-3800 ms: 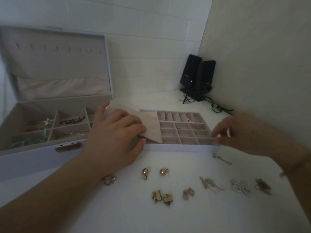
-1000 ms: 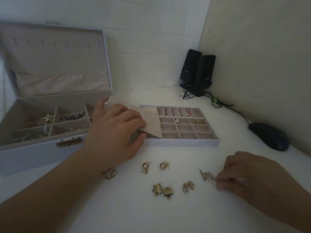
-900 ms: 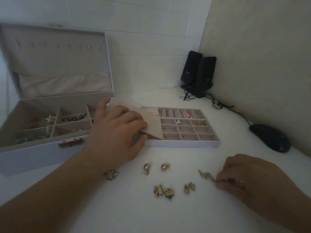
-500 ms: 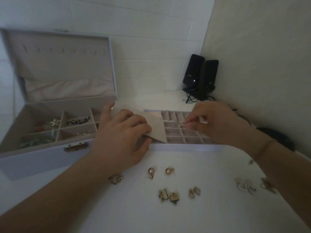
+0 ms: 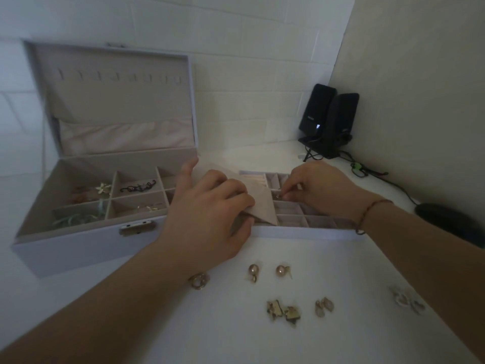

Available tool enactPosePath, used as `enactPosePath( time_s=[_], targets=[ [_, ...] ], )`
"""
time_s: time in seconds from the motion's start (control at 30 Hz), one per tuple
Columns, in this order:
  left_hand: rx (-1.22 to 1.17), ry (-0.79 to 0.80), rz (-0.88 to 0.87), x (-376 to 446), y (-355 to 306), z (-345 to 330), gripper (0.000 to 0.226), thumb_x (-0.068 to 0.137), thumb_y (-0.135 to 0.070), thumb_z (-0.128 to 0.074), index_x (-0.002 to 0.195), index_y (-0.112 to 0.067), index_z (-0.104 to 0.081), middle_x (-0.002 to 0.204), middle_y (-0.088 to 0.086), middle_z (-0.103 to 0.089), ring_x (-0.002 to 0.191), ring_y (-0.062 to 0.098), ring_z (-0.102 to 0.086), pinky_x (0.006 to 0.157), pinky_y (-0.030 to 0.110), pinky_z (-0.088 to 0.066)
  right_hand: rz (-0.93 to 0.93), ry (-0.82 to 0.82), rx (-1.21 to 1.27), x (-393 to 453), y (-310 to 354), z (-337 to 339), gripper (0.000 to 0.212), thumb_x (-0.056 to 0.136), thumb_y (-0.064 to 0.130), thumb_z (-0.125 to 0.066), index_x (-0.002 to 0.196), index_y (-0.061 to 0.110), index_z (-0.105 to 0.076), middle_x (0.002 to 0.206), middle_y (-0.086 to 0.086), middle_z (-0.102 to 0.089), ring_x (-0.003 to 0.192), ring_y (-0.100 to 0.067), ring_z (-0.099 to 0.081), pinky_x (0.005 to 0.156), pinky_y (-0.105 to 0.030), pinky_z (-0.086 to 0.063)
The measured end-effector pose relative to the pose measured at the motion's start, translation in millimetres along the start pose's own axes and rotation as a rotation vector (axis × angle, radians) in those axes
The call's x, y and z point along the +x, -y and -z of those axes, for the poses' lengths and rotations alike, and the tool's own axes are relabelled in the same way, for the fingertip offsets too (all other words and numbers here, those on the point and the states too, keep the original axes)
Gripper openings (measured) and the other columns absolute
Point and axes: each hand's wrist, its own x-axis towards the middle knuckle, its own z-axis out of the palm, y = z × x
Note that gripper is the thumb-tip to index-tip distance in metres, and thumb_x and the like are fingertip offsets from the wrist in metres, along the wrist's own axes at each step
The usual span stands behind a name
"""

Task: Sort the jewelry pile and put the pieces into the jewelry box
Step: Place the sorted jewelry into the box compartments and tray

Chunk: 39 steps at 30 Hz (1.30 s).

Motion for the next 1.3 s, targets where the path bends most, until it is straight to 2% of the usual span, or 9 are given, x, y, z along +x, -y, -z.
enactPosePath(
  time_s=[0.2, 0.33, 0.43, 0.57, 0.67, 0.83, 1.0, 1.17, 1.3],
  targets=[
    [-0.004, -0.008, -0.002, 0, -1, 1, 0.025, 0.078, -0.044, -0.062, 0.093, -0.029, -0.075, 0.099, -0.011, -0.071, 0.096, 0.022, -0.062, 0.110, 0.061, -0.026, 0.043, 0.064, -0.056, -7, 2, 0, 0.024, 0.092, 0.026, -0.059, 0.106, 0.043, -0.069, 0.077, 0.023, -0.047, 0.080, -0.005, -0.045, 0.070, -0.025, -0.036],
    [-0.002, -0.013, -0.003, 0, -1, 0, 0.024, 0.078, -0.044, -0.063, 0.093, -0.029, -0.075, 0.099, -0.011, -0.071, 0.096, 0.022, -0.062, 0.109, 0.061, -0.027, -0.002, 0.000, -0.033, -23, 6, 18, 0.030, 0.093, 0.015, -0.054, 0.108, 0.036, -0.070, 0.094, 0.012, -0.063, 0.089, -0.009, -0.053, 0.082, -0.030, -0.047],
    [-0.001, -0.016, 0.000, 0, 0, -1, 0.024, 0.078, -0.044, -0.064, 0.093, -0.029, -0.075, 0.099, -0.012, -0.071, 0.096, 0.022, -0.063, 0.108, 0.062, -0.028, 0.038, -0.050, 0.175, -44, 17, 33, 0.021, 0.087, 0.018, -0.064, 0.099, 0.032, -0.073, 0.086, 0.024, -0.063, 0.076, -0.005, -0.061, 0.077, -0.025, -0.051],
    [0.002, -0.014, 0.009, 0, -2, 0, 0.025, 0.077, -0.044, -0.065, 0.092, -0.028, -0.075, 0.099, -0.011, -0.071, 0.096, 0.023, -0.063, 0.108, 0.061, -0.028, 0.193, 0.341, 0.145, -72, 47, 47, 0.023, 0.086, 0.040, -0.063, 0.109, 0.044, -0.062, 0.087, 0.029, -0.058, 0.079, 0.007, -0.055, 0.068, -0.010, -0.042],
    [0.007, -0.004, 0.010, 0, -2, 0, 0.026, 0.078, -0.045, -0.062, 0.094, -0.028, -0.075, 0.100, -0.011, -0.071, 0.097, 0.022, -0.063, 0.109, 0.061, -0.026, 0.311, 0.456, -0.003, -80, 65, 41, 0.033, 0.087, 0.050, -0.057, 0.119, 0.045, -0.052, 0.101, 0.025, -0.056, 0.077, 0.012, -0.044, 0.069, -0.009, -0.032],
    [0.014, -0.026, -0.004, 0, -1, 0, 0.025, 0.078, -0.044, -0.065, 0.093, -0.028, -0.076, 0.099, -0.011, -0.072, 0.096, 0.023, -0.063, 0.108, 0.061, -0.028, 0.366, 0.440, -0.009, -81, 77, 20, 0.014, 0.088, 0.037, -0.061, 0.101, 0.033, -0.056, 0.091, 0.017, -0.048, 0.080, 0.000, -0.038, 0.075, -0.023, -0.039],
    [0.011, -0.029, -0.010, 0, -1, -1, 0.025, 0.076, -0.044, -0.066, 0.094, -0.028, -0.075, 0.099, -0.011, -0.071, 0.096, 0.023, -0.063, 0.108, 0.061, -0.028, 0.381, 0.278, 0.177, -80, 78, 23, 0.013, 0.085, 0.041, -0.064, 0.095, 0.033, -0.061, 0.091, 0.020, -0.050, 0.079, 0.006, -0.047, 0.073, -0.013, -0.039],
    [0.006, -0.044, -0.013, -1, 0, -1, 0.022, 0.078, -0.041, -0.066, 0.093, -0.028, -0.075, 0.099, -0.011, -0.071, 0.096, 0.023, -0.063, 0.107, 0.062, -0.028, 0.455, 0.211, 0.326, -76, 87, 2, 0.015, 0.083, 0.028, -0.069, 0.098, 0.025, -0.069, 0.101, 0.012, -0.065, 0.093, -0.007, -0.061, 0.083, -0.032, -0.050],
    [0.007, -0.082, -0.019, -1, -1, -2, 0.016, 0.081, -0.034, -0.064, 0.092, -0.028, -0.075, 0.099, -0.012, -0.071, 0.094, 0.023, -0.063, 0.109, 0.062, -0.023, 0.454, 0.198, 0.311, -75, 90, -4, 0.013, 0.079, 0.018, -0.072, 0.092, 0.017, -0.069, 0.092, 0.010, -0.061, 0.083, -0.001, -0.051, 0.082, -0.020, -0.046]
  ],
)
